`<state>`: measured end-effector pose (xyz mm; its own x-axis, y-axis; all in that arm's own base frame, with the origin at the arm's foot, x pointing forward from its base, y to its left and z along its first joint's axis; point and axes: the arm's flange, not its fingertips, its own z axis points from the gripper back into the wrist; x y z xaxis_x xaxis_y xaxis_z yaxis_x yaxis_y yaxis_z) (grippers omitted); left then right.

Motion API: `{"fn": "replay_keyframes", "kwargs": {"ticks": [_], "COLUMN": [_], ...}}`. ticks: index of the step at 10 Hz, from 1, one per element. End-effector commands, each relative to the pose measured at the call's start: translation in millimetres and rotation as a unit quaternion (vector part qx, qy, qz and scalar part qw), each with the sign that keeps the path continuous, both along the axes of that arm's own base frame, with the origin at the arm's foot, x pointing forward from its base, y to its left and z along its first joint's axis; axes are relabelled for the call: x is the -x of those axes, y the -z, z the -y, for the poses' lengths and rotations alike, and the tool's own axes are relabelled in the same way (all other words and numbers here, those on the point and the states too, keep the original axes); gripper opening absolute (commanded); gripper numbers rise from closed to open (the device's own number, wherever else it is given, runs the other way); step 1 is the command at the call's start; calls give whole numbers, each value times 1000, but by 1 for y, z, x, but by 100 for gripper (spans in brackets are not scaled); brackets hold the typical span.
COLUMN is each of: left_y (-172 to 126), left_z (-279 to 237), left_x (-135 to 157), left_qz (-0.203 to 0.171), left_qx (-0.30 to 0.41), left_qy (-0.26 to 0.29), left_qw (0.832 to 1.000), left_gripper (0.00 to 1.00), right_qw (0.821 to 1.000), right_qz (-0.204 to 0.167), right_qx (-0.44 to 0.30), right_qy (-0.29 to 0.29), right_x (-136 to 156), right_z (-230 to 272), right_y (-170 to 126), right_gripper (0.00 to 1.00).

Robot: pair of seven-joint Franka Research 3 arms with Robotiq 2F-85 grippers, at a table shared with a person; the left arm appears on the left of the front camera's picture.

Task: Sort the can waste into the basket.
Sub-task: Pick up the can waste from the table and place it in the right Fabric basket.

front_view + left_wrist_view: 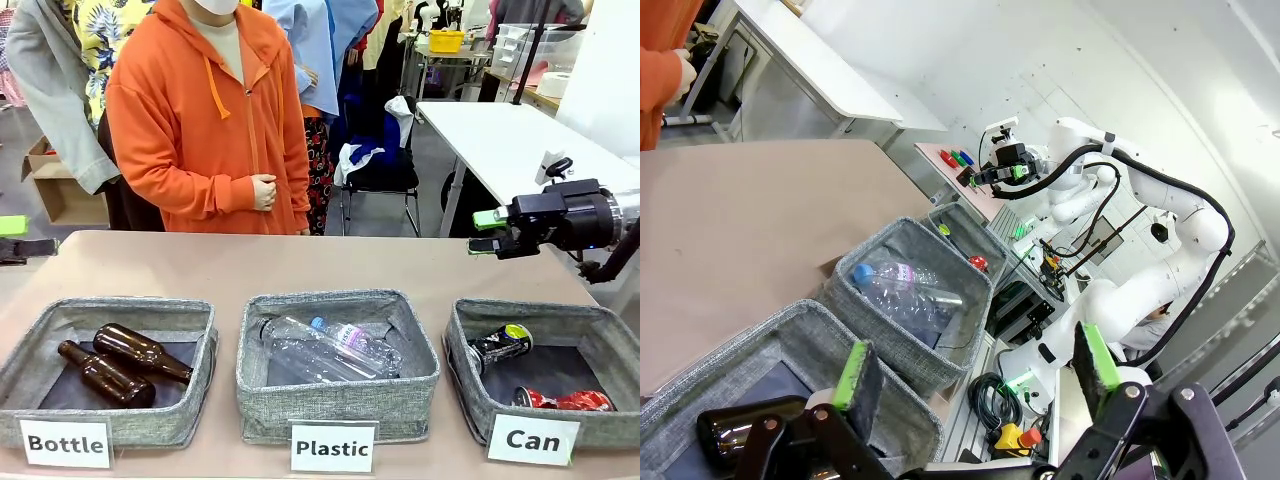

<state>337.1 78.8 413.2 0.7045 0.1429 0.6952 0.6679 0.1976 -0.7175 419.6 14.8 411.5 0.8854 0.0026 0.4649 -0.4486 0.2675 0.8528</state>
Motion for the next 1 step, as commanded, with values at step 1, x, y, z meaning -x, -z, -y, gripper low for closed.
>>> {"fn": "replay_keyframes", "kwargs": {"ticks": [1], "left_y": [-4], "left_z": [2], "left_x": [2], "left_qz": [-6], "left_qx": [4], "left_qy": [-6], "left_qw": [1000], "left_gripper": [100], "right_qw": [1000], "right_qz": [4], "right_qx": [2], "right_qy": [-8], "right_x": [1], "right_z": [3], "right_y": [-4], "right_gripper": [100]}}
